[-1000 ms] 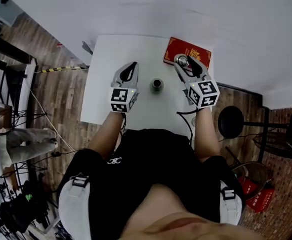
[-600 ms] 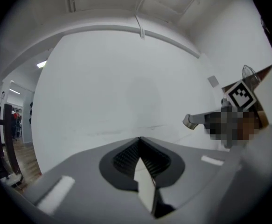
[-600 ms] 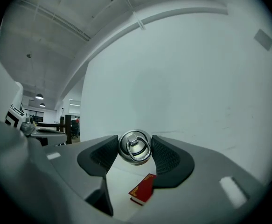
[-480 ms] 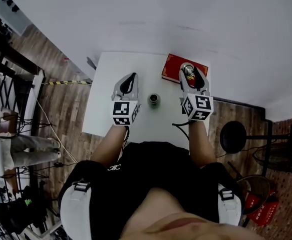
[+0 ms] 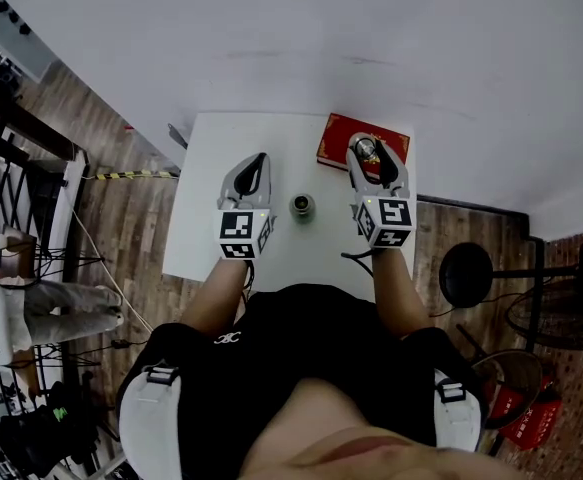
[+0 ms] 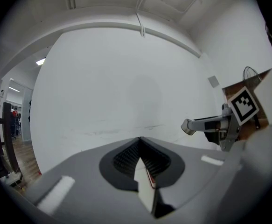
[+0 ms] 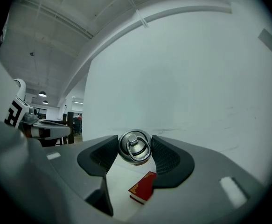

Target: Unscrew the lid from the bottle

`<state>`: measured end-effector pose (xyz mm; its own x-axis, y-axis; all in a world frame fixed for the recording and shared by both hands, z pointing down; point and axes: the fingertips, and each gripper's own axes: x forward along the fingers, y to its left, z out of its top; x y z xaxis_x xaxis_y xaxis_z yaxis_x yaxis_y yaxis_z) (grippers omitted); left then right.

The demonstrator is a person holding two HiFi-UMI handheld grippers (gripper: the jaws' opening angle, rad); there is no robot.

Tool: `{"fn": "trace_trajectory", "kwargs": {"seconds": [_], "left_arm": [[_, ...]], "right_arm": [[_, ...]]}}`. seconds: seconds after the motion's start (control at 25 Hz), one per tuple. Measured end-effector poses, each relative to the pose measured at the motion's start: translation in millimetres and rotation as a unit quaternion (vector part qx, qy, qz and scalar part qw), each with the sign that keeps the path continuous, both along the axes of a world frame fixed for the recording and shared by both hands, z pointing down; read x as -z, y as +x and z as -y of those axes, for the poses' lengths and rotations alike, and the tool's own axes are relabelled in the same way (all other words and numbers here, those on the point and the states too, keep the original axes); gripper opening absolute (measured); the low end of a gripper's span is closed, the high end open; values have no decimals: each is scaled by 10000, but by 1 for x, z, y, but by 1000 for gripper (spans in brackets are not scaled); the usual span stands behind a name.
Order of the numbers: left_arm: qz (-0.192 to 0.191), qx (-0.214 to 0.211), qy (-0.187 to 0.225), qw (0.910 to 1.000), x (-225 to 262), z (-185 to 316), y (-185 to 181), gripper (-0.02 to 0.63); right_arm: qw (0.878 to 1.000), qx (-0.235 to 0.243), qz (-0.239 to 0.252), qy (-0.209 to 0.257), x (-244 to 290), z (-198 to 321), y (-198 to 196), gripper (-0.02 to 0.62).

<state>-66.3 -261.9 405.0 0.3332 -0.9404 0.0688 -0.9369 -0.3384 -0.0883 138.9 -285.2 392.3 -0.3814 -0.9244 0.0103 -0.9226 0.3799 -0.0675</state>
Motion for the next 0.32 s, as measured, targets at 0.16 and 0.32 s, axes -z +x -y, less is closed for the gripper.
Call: {"fn": "trace_trajectory", "kwargs": {"seconds": [0.16,0.32], "left_arm": [[-89,16,6,10000,4,0,0,54],[-90,32,9,10000,10,-1,-1,54]], "right_arm": [[10000,23,-84,25,0,-2,1,232],[9998,82,-188,64,1,-3,-2,232]]}}
